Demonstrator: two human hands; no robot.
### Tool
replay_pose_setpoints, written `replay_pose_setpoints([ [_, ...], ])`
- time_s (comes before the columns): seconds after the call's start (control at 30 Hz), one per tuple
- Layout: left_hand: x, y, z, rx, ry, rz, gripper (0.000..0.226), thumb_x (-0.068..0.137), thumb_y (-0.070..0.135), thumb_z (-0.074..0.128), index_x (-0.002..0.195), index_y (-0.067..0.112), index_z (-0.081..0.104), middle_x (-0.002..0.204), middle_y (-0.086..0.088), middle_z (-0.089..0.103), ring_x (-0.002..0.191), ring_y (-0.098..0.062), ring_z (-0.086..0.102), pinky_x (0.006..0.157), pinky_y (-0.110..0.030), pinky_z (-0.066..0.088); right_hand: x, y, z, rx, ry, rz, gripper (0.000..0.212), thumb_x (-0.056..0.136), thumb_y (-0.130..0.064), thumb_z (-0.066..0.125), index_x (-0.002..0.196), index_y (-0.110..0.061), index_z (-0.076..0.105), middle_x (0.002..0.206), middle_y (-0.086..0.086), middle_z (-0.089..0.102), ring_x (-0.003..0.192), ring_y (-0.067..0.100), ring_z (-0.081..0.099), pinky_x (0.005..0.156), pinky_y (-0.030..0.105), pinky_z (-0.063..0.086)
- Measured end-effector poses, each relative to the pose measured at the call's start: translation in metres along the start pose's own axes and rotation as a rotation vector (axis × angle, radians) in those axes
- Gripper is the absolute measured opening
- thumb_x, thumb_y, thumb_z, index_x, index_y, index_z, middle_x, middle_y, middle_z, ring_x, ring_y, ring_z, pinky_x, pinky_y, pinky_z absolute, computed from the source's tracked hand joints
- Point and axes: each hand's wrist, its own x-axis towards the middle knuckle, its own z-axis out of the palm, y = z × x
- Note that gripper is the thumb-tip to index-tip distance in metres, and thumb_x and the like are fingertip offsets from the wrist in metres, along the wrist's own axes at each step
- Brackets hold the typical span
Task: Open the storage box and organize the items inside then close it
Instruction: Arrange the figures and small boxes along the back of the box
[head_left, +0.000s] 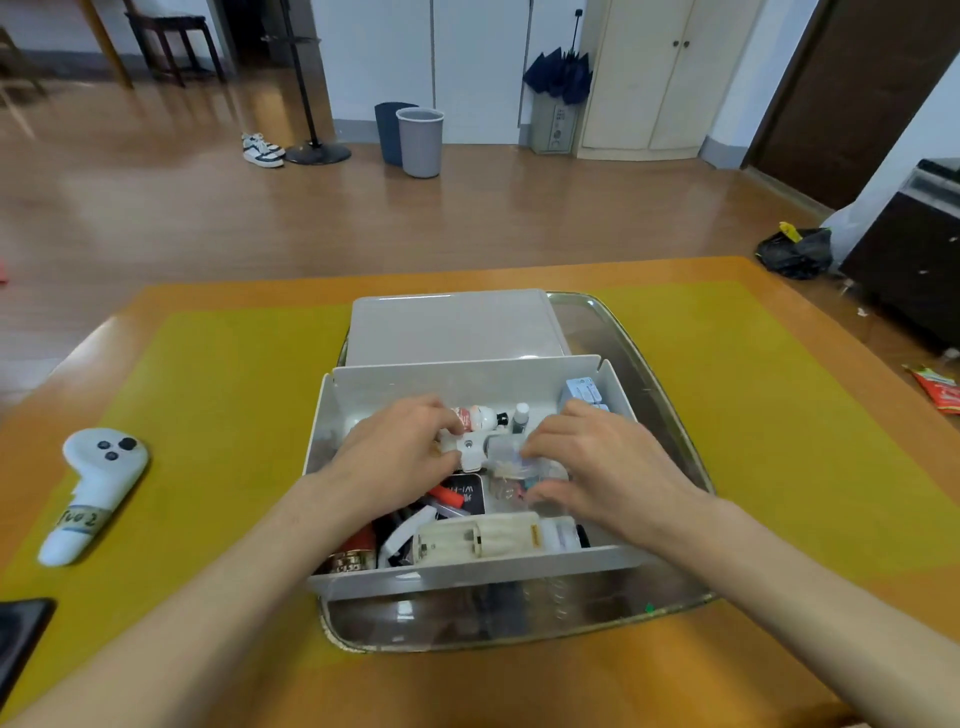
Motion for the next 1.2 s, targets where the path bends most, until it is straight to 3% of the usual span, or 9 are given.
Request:
replay_pose_setpoints([
  [0.23, 0.008, -0.002, 0.001, 0.011, -0.01, 0.008, 0.026, 0.09, 0.039, 0.06, 0.115, 0.034, 0.066, 0.107, 0.014, 0.058, 0.101, -0.014, 0.057, 0.067, -0.03, 0.042, 0.002, 0.028, -0.006, 0.121, -0.19, 0.011, 0.021, 0.092, -0.029, 0.067, 0.112, -0.034, 0.072, 0.11, -0.019, 0.068, 0.105, 0.008, 0.052, 0.082, 0.029, 0.047],
  [0.33, 0.018, 0.007, -0.002, -0.021, 0.033, 0.059, 0.024, 0.093, 0.034, 0.058, 0.115, 0.031, 0.067, 0.11, 0.013, 0.06, 0.104, -0.015, 0.058, 0.073, -0.032, 0.047, 0.008, 0.034, -0.007, 0.035, -0.248, 0.033, 0.034, 0.084, -0.043, 0.069, 0.116, -0.034, 0.069, 0.113, -0.017, 0.064, 0.108, 0.011, 0.051, 0.088, 0.033, 0.046],
  [0.47, 0.042, 0.022, -0.002, -0.003, 0.029, 0.084, 0.032, 0.094, 0.03, 0.06, 0.126, 0.029, 0.061, 0.122, 0.01, 0.058, 0.112, -0.017, 0.057, 0.087, -0.039, 0.051, 0.014, 0.029, 0.01, -0.082, -0.283, -0.013, 0.04, 0.081, -0.043, 0.07, 0.12, -0.033, 0.067, 0.115, -0.009, 0.056, 0.11, 0.018, 0.05, 0.089, 0.033, 0.037],
  [0.63, 0.058, 0.018, 0.008, 0.101, -0.055, -0.009, 0.028, 0.092, 0.029, 0.062, 0.12, 0.028, 0.065, 0.122, 0.003, 0.064, 0.112, -0.024, 0.059, 0.085, -0.037, 0.051, 0.02, 0.031, 0.014, -0.174, -0.343, -0.023, 0.058, 0.076, -0.066, 0.068, 0.123, -0.033, 0.065, 0.114, -0.006, 0.055, 0.109, 0.018, 0.049, 0.087, 0.035, 0.036],
  [0.77, 0.067, 0.017, 0.009, 0.067, -0.079, -0.014, 0.018, 0.089, 0.022, 0.065, 0.107, 0.023, 0.068, 0.105, -0.003, 0.068, 0.102, -0.029, 0.062, 0.08, -0.039, 0.052, 0.022, 0.031, 0.013, -0.155, -0.373, -0.028, 0.058, 0.075, -0.063, 0.069, 0.125, -0.034, 0.065, 0.114, -0.006, 0.054, 0.108, 0.018, 0.054, 0.097, 0.036, 0.037],
  [0.87, 0.072, 0.022, 0.009, 0.17, -0.116, 0.025, 0.008, 0.088, 0.016, 0.064, 0.096, 0.02, 0.064, 0.099, -0.008, 0.064, 0.101, -0.034, 0.06, 0.069, -0.034, 0.04, 0.024, 0.03, 0.014, -0.175, -0.385, -0.036, 0.057, 0.075, -0.058, 0.071, 0.126, -0.034, 0.064, 0.115, -0.005, 0.053, 0.108, 0.019, 0.054, 0.1, 0.038, 0.036],
  [1.0, 0.079, 0.027, 0.009, 0.284, -0.159, 0.042, 0.026, 0.088, 0.011, 0.062, 0.112, 0.018, 0.067, 0.111, -0.01, 0.065, 0.105, -0.035, 0.061, 0.072, -0.037, 0.046, 0.024, 0.03, 0.012, -0.18, -0.364, -0.031, 0.054, 0.077, -0.057, 0.07, 0.124, -0.033, 0.065, 0.116, -0.005, 0.055, 0.109, 0.019, 0.055, 0.101, 0.038, 0.036],
  [1.1, 0.079, 0.02, 0.009, 0.251, -0.108, 0.057, 0.022, 0.088, 0.022, 0.064, 0.109, 0.018, 0.065, 0.107, -0.009, 0.066, 0.101, -0.034, 0.061, 0.073, -0.037, 0.047, 0.019, 0.036, 0.002, -0.159, -0.295, 0.01, 0.049, 0.073, -0.057, 0.063, 0.117, -0.034, 0.068, 0.109, -0.011, 0.056, 0.103, 0.017, 0.057, 0.096, 0.034, 0.04],
  [1.2, 0.07, 0.01, 0.012, 0.167, -0.028, 0.08, 0.031, 0.087, 0.043, 0.066, 0.106, 0.018, 0.059, 0.101, -0.003, 0.059, 0.093, -0.031, 0.06, 0.076, -0.041, 0.051, 0.012, 0.043, -0.012, 0.023, -0.183, 0.12, 0.044, 0.071, -0.059, 0.061, 0.108, -0.037, 0.068, 0.101, -0.018, 0.058, 0.092, 0.011, 0.059, 0.076, 0.029, 0.045],
])
